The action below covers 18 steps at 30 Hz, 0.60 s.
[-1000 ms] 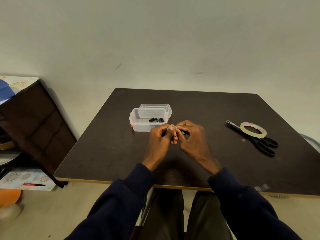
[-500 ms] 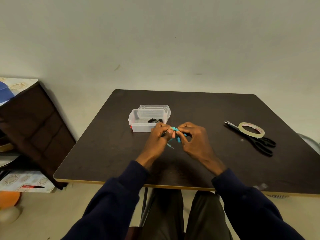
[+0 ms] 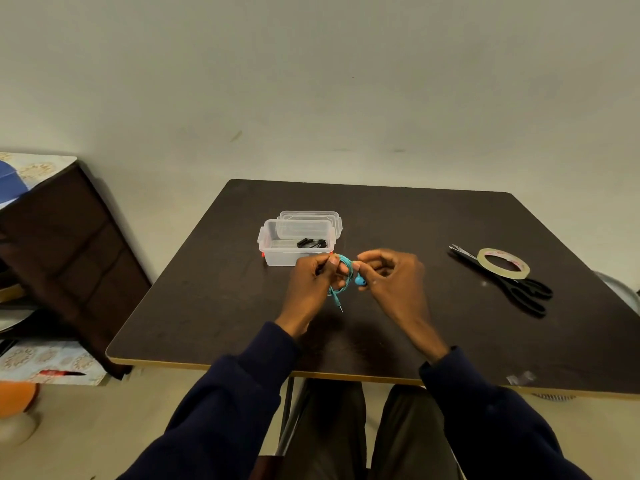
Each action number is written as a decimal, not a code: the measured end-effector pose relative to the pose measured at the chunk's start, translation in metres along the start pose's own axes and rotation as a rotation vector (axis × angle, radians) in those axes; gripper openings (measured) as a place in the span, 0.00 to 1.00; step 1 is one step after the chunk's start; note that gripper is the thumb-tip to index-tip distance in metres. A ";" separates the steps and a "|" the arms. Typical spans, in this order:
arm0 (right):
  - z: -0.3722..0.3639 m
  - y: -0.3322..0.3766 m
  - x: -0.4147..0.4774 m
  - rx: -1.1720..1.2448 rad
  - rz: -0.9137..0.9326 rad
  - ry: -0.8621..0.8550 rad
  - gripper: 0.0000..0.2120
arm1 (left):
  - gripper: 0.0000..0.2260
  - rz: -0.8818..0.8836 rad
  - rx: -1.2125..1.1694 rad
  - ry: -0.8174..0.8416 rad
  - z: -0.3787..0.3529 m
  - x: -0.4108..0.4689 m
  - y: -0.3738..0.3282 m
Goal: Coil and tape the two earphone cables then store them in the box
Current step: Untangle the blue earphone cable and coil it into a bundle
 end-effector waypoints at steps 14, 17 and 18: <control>-0.012 -0.008 -0.023 -0.069 0.069 -0.121 0.07 | 0.16 0.069 -0.022 -0.037 -0.001 0.000 -0.001; -0.012 -0.006 -0.019 0.035 0.007 -0.104 0.06 | 0.17 0.058 0.011 -0.023 -0.004 0.001 -0.002; -0.012 -0.007 -0.018 0.077 -0.022 -0.095 0.06 | 0.17 0.050 0.033 -0.021 -0.004 0.001 -0.002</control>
Point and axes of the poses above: each hand's wrist, its own x-axis towards the middle knuckle, its own z-axis out of the back of the hand, y = z × x, the point moved 4 cm from there along x, towards the middle knuckle, and after that the axes turned 14 degrees about -z, right-handed, at the moved point
